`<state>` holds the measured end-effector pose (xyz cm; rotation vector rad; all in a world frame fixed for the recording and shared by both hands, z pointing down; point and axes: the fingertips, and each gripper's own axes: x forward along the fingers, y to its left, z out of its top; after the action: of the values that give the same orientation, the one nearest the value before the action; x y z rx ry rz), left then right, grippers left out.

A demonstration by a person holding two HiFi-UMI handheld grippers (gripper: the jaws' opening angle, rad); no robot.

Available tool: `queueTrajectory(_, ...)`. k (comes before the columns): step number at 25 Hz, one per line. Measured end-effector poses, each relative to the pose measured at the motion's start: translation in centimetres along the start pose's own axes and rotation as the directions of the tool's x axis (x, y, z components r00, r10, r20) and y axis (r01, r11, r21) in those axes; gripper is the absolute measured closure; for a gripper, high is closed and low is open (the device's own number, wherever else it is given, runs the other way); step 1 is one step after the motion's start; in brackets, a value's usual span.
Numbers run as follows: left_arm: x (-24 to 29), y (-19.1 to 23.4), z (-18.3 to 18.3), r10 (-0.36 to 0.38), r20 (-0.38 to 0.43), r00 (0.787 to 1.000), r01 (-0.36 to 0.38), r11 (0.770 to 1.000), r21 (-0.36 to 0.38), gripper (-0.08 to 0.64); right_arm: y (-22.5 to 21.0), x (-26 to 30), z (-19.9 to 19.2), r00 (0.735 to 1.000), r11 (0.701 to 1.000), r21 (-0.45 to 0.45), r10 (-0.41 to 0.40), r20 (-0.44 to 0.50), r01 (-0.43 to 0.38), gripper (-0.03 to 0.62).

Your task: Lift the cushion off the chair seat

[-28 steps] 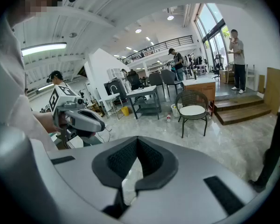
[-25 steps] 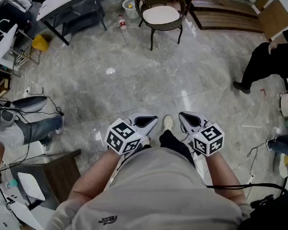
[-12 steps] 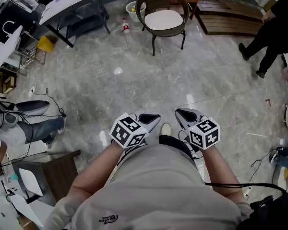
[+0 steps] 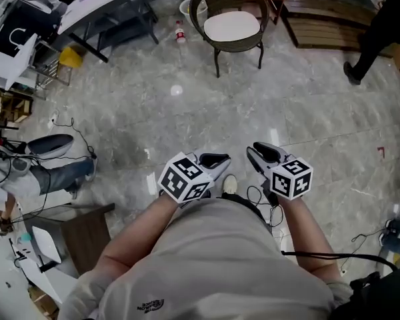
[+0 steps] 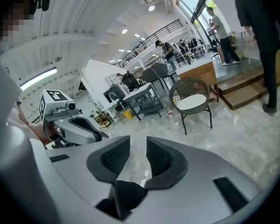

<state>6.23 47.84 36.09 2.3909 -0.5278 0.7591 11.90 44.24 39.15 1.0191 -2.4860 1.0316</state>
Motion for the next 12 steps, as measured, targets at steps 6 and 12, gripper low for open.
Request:
queueTrajectory(6,2.1,4.5,1.9,-0.022,-0.052,0.998,0.021,1.0,-0.011,0.551,-4.2,2.5,2.1,0.999,0.998,0.04,-0.047,-0.011,0.048,0.483)
queueTrajectory(12,5.2,11.0,5.6,-0.088,-0.104,0.991,0.089,0.996,0.006,0.552,-8.6,7.4,5.6,0.99,0.993,0.026,-0.11,-0.085,0.113,0.483)
